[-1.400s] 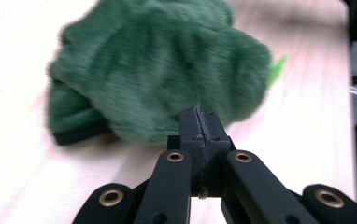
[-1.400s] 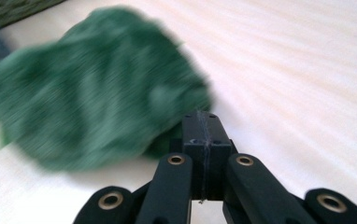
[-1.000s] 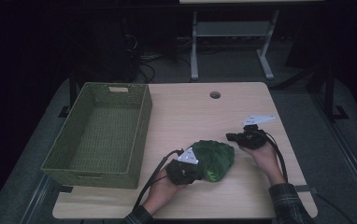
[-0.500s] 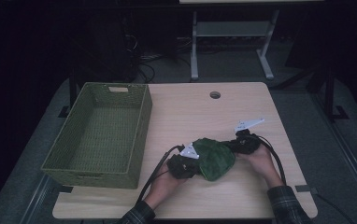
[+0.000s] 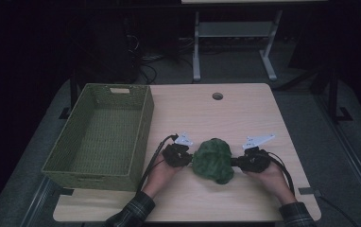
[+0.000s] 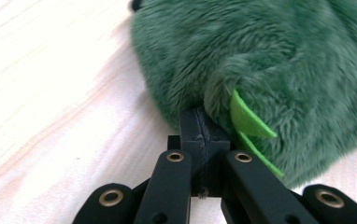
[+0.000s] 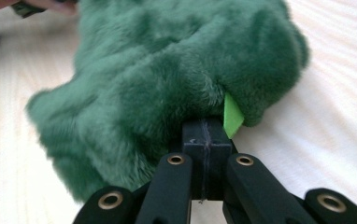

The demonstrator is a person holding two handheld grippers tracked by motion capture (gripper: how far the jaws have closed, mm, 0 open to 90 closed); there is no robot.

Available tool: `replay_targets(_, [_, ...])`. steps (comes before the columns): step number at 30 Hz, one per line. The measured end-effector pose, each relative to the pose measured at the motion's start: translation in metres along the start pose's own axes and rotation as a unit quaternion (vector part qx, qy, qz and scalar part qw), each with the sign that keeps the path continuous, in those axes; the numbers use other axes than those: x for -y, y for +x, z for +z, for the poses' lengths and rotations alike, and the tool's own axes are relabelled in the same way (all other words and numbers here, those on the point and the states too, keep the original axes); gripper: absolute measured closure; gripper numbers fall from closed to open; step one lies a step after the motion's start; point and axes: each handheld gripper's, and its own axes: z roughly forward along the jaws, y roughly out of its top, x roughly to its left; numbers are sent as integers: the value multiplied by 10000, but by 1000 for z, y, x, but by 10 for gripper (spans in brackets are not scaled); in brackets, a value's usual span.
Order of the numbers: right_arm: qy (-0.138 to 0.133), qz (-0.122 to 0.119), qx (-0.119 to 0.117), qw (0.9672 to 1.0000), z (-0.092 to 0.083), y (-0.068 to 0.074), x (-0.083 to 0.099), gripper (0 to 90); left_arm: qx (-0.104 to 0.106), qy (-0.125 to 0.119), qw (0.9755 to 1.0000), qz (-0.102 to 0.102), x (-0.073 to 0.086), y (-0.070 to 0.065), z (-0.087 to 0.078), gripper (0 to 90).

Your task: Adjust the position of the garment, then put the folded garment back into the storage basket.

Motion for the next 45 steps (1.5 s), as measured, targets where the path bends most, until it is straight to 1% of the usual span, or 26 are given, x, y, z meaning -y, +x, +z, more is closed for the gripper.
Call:
replay_targets(3, [27,-45,105,9999,-2,5,4,899,-37,45,10000,23,1,2,-3,899])
replay_targets(4, [-43,-48,173,9998,-4,6,6,899,-50,-13,10000,-46,2,2,-4,899])
replay_targets(5, [-109,9,204,9997,-7,6,8,898,-59,8,10000,16,2,3,-7,899])
replay_targets(8, [-248,78,436,9987,-17,6,15,848,-69,-90,9999,-57,4,4,-16,899])
replay_targets(9, [-279,118,500,9983,-19,5,17,826,-80,-104,9999,17,4,5,-21,899])
replay_targets(10, [-381,141,657,9970,-24,4,21,791,-63,-118,9999,-30,4,4,-23,899])
replay_targets(11, [-416,203,724,9963,-27,4,24,758,-67,-137,9999,-2,4,3,-27,898])
replay_targets(13, [-477,316,962,9937,-33,0,32,668,-32,-184,9998,-4,4,1,-35,898])
replay_targets(14, [-464,387,1113,9919,-36,-2,37,621,-41,-192,9998,46,4,1,-39,888])
replay_targets(16, [-455,490,1374,9883,-39,-6,46,533,-60,-246,9997,38,3,-2,-46,870])
replay_targets(17, [-417,536,1458,9870,-41,-8,50,504,-57,-225,9997,64,2,-3,-49,857])
replay_targets(19, [-330,585,1683,9834,-42,-10,57,432,-29,-174,9998,122,0,-6,-53,811])
replay_targets(22, [-282,619,1875,9799,-41,-13,63,338,-2,-101,9997,212,-3,-9,-58,721])
replay_targets(23, [-245,636,1907,9793,-40,-13,64,318,60,-62,9997,213,-5,-10,-59,686])
replay_targets(24, [-249,639,1983,9777,-38,-14,66,286,69,-31,9997,211,-6,-11,-60,632])
replay_targets(25, [-271,624,1998,9775,-38,-14,67,281,69,8,9995,318,-9,-11,-62,594])
replay_targets(27, [-274,627,2004,9773,-38,-15,67,265,154,39,9993,324,-12,-11,-63,497])
replay_targets(28, [-259,632,2018,9770,-38,-15,67,253,167,17,9991,383,-14,-11,-64,452])
replay_targets(31, [-249,684,2045,9762,-38,-15,67,239,213,26,9985,510,-22,-12,-63,363])
replay_targets(33, [-250,693,2055,9759,-38,-15,67,236,213,47,9976,662,-28,-12,-63,322])
replay_targets(34, [-247,708,2061,9757,-38,-15,67,237,246,-12,9974,677,-30,-12,-61,305])
replay_targets(36, [-253,714,2070,9754,-38,-15,67,237,291,113,9968,732,-34,-12,-58,267])
replay_targets(37, [-255,713,2072,9754,-38,-15,67,237,308,202,9957,854,-38,-13,-55,251])
replay_targets(40, [-256,716,2075,9753,-38,-15,67,237,422,197,9948,910,-44,-15,-50,220])
replay_targets(43, [-257,717,2078,9752,-38,-15,67,236,489,325,9934,985,-49,-15,-41,199])
replay_targets(45, [-256,715,2076,9753,-38,-15,67,236,477,417,9925,1047,-50,-16,-37,193])
